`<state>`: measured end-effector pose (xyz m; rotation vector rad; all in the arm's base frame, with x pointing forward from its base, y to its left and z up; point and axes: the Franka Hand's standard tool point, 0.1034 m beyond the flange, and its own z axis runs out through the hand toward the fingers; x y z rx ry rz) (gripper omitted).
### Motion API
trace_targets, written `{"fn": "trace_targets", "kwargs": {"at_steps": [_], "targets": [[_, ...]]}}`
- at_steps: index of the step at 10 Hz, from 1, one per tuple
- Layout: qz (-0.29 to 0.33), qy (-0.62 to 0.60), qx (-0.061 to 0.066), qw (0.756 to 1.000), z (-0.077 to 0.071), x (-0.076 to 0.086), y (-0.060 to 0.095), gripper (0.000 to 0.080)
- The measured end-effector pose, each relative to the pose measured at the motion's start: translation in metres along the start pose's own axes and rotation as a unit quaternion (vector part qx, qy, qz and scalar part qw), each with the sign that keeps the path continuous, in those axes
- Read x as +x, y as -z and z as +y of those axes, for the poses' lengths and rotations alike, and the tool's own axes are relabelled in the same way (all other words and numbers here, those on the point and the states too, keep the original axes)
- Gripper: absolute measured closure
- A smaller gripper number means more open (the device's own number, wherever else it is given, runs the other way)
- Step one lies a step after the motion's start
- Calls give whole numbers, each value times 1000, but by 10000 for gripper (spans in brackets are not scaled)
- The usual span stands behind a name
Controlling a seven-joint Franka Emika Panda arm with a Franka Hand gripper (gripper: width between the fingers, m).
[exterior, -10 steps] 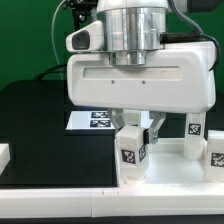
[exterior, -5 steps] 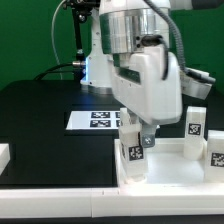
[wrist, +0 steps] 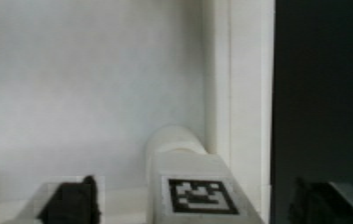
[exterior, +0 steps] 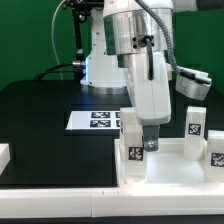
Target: Assemble square table
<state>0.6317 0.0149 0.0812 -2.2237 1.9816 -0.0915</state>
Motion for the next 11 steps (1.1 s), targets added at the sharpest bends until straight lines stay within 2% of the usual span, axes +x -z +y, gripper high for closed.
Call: {"fn": "trace_targets", "kwargs": {"at_steps": [1, 2, 3, 6, 9, 11], "targets": [[0, 87, -6, 996, -2, -1, 2, 176], [0, 164, -5, 987, -2, 4, 4, 158], [1, 220, -4, 975, -1, 10, 4, 158], [2, 310, -6, 951, 0, 11, 3, 150], [12, 496, -14, 868, -6, 18, 7, 150], [12, 485, -14, 874, -5, 18, 6, 150]]}}
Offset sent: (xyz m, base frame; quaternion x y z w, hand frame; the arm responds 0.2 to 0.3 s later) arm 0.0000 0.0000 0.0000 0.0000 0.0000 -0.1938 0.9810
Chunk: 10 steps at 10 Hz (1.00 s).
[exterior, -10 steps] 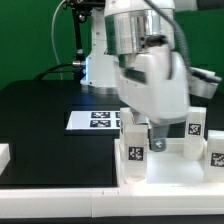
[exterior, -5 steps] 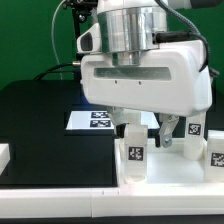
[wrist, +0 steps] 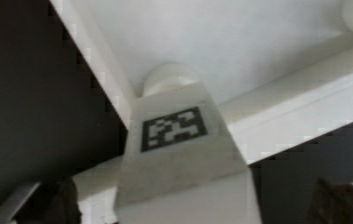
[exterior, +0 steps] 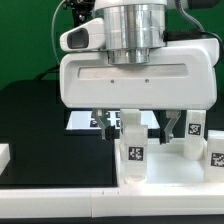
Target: Assemble square table
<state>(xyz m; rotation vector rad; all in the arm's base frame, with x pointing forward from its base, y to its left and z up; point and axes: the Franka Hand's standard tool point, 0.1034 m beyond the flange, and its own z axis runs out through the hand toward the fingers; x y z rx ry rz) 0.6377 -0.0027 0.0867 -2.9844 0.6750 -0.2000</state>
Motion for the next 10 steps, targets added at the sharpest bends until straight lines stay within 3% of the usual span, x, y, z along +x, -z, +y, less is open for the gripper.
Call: {"fn": "trace_targets", "kwargs": {"at_steps": [2, 3, 4, 7, 10], "targets": [[0, -37, 1, 999, 0, 0, 0, 395], [0, -76, 1, 997, 0, 0, 0, 395], [0, -122, 0, 992, 1, 0, 0, 511], [5, -369, -11, 929, 2, -2, -1, 511], [4, -546, -5, 838, 4, -2, -2, 511]]}}
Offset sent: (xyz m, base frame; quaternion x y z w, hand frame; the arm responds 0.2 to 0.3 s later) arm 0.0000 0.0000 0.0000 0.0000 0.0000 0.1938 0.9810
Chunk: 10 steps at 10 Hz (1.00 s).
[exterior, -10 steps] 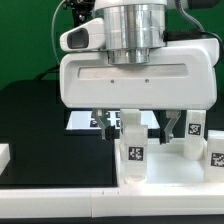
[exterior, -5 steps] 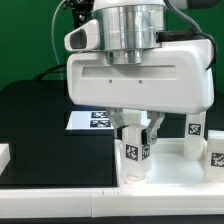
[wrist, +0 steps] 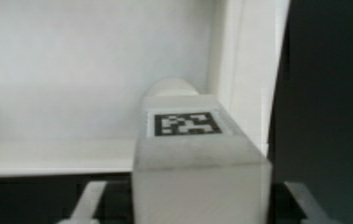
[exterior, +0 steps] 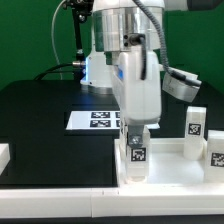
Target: Assemble square table
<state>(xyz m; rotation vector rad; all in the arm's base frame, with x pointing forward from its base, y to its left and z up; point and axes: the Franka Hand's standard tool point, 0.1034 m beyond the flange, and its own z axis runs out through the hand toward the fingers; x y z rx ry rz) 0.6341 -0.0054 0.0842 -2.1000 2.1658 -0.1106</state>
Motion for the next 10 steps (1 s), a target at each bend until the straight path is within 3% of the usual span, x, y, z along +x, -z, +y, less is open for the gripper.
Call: {"fn": "trace_targets", "kwargs": {"at_steps": [1, 3, 4, 5, 6, 10], "targets": [[2, -3, 4, 1000, 1, 0, 0, 511], [4, 35, 0, 999, 2, 0, 0, 511], [10, 129, -10, 991, 3, -1, -1, 407], [10, 222, -10, 975, 1, -4, 0, 267], [8, 311, -12, 950, 2, -7, -1, 185], [10, 444, -11, 896, 3, -4, -2, 152]]}}
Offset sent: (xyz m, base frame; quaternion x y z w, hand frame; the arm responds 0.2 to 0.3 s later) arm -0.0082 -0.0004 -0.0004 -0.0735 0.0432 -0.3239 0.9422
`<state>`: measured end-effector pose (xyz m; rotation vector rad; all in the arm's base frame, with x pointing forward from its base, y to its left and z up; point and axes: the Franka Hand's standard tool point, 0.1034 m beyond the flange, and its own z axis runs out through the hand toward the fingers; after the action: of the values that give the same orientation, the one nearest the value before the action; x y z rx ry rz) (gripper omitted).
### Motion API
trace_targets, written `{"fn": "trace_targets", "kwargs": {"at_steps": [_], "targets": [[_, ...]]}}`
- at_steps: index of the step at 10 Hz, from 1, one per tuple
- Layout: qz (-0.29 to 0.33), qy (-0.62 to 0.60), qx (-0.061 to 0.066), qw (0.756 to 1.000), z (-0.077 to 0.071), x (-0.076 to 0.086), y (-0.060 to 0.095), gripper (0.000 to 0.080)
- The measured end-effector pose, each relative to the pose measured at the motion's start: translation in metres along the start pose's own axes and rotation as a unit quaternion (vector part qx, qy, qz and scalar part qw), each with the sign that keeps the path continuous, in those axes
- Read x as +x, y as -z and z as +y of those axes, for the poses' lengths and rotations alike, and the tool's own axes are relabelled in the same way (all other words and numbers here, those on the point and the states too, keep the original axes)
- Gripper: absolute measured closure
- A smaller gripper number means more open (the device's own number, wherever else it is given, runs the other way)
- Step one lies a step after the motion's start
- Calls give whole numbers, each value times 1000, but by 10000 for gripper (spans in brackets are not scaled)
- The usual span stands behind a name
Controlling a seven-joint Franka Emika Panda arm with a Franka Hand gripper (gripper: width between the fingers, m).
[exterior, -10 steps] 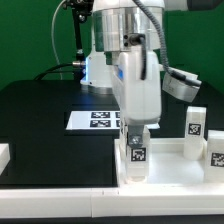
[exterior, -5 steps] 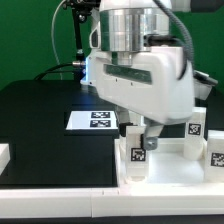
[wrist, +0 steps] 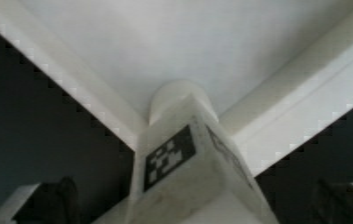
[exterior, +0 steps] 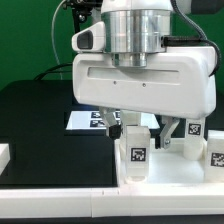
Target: Assemble square table
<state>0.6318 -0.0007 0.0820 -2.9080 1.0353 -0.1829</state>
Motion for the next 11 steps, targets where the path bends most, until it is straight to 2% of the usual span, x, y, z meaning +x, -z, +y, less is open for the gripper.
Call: {"fn": "trace_targets", "kwargs": {"at_steps": [1, 2, 4, 5, 6, 7, 8, 11], "targets": [[0, 29, 0, 1000, 0, 0, 0, 151], [6, 166, -5, 986, -1, 2, 2, 151], [5, 193, -6, 981, -1, 2, 2, 151], [5, 180, -6, 984, -1, 2, 2, 247], [5, 166, -5, 986, -1, 2, 2, 247], [5, 115, -4, 993, -1, 1, 1, 449], [5, 85, -4, 996, -1, 2, 1, 515], [3, -81, -9, 997, 0, 3, 1, 515]]}}
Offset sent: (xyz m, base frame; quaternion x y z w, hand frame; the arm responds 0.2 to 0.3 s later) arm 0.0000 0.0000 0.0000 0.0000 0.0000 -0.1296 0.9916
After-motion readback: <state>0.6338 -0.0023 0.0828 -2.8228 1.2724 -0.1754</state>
